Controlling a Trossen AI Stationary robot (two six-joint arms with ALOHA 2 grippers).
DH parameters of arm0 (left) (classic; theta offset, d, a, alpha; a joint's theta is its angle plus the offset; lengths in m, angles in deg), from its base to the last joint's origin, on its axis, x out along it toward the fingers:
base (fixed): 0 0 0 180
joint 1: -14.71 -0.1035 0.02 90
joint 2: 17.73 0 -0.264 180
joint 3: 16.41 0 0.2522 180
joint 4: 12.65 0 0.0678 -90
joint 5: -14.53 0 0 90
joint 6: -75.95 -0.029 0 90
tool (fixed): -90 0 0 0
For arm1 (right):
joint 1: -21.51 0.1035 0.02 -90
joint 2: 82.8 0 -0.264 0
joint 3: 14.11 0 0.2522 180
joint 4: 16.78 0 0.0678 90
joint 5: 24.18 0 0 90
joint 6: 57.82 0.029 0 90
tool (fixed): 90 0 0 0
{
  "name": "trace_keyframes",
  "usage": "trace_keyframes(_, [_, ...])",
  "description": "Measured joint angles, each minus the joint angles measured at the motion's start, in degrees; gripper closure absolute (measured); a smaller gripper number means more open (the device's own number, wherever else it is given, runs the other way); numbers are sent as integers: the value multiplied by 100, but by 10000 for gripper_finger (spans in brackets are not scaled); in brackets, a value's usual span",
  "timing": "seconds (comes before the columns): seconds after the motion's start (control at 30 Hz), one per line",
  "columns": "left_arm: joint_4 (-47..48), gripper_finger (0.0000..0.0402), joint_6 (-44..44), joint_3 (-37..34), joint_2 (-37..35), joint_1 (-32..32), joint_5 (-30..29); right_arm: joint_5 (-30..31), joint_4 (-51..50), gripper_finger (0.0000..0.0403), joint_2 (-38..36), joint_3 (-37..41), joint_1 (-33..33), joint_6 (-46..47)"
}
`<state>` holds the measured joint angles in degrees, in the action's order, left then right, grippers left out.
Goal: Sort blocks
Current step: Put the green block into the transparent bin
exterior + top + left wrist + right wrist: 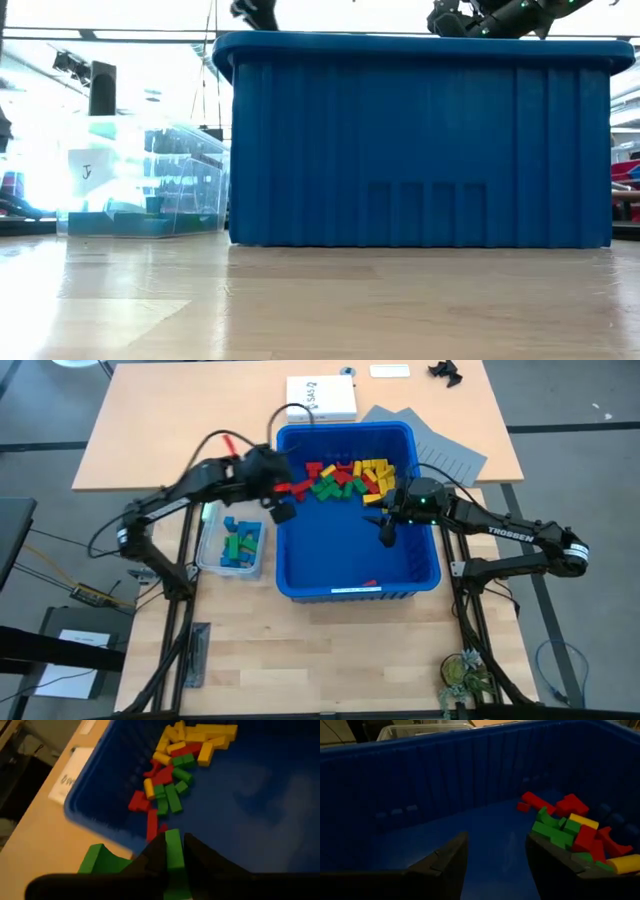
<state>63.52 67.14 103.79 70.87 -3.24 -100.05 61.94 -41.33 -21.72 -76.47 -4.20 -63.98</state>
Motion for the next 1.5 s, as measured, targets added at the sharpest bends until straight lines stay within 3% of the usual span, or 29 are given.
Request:
trace_keyframes(0.2, [-353,345,856,-1631,-1295,126,-456,0,-1,206,2,0,0,7])
trace_keyframes(0.37, [-460,345,2116,-3047,-2260,126,-530,0,35,206,2,0,0,7])
trace_keyframes(0.63, [-254,345,4337,-4242,-2901,124,-123,-2,310,206,2,-2,0,5])
trace_keyframes(1.07, [179,339,5107,-5029,-2827,120,-7,-2,322,206,2,-2,0,3])
trace_keyframes(1.3, [208,229,5042,-5039,-2829,27,26,-2,324,206,2,-2,0,0])
trace_keyframes(1.5, [229,159,4567,-4198,-2827,-134,275,-4,323,206,2,-2,0,-122])
